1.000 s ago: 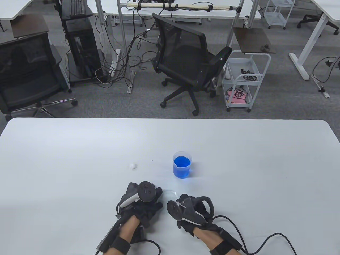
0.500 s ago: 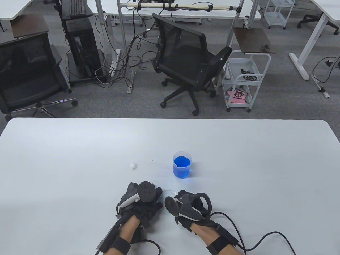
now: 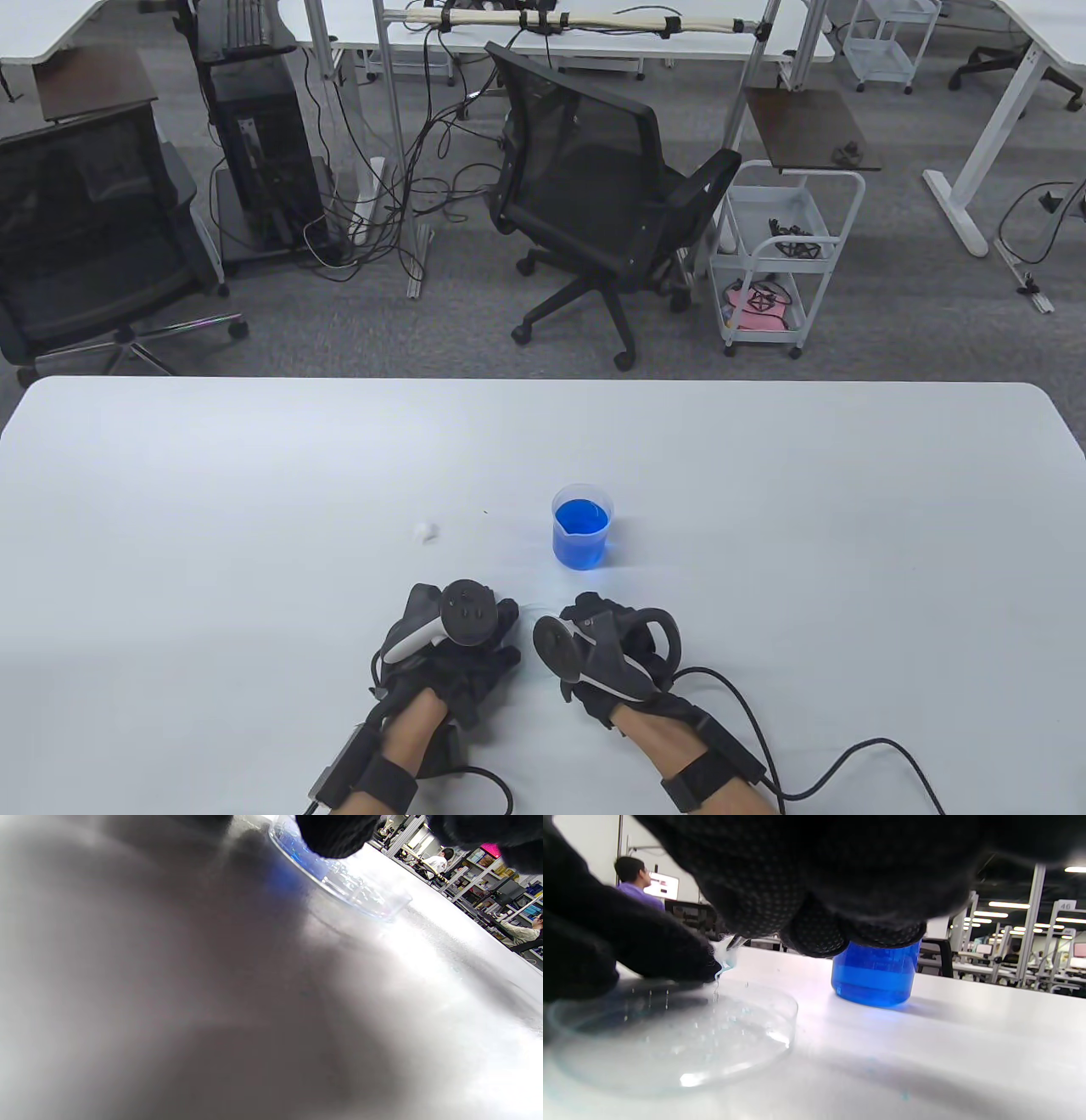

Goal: Dip tweezers-held cotton tuft into dye solution and dot onto culture dish

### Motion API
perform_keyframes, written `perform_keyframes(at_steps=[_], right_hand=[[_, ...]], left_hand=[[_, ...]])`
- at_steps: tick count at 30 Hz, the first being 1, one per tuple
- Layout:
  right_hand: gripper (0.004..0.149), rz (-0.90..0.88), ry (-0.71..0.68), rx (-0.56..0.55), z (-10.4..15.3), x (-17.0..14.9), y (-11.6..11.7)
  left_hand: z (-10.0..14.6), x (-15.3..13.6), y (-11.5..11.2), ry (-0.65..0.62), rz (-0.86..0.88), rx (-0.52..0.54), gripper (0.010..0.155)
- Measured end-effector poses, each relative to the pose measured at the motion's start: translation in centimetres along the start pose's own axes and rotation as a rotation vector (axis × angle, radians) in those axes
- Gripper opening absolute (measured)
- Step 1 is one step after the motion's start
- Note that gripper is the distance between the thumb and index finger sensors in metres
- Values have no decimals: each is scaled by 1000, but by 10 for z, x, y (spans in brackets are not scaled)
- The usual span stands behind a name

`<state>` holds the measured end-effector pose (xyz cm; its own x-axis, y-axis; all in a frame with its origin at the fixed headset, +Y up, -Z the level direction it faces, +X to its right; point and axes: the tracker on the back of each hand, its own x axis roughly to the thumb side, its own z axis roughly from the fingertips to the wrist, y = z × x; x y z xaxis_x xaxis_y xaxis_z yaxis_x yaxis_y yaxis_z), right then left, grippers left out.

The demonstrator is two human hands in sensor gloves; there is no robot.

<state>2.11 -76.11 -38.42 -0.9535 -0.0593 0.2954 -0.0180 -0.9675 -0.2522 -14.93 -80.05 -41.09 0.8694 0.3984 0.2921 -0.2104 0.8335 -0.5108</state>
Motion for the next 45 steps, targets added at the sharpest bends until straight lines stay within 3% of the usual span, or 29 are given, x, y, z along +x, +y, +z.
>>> perform_keyframes(at_steps=[10,19,31,40,45], right_hand=[[40,39,-17,37,-1,6,15],[40,-6,41,-40,-2,-12,-6],[39,50,9,42,-2,-3,19],[40,3,70,-34,2,-21,-7],[40,19,57,-5,8,-20,1]], left_hand=[[0,0,0,1,1,-2,67],[0,0,0,3,2,-4,67],[0,0,1,4,-2,-7,67],[-1,1,1,9,-10,-11,67],[-1,1,1,10,-11,-11,67]])
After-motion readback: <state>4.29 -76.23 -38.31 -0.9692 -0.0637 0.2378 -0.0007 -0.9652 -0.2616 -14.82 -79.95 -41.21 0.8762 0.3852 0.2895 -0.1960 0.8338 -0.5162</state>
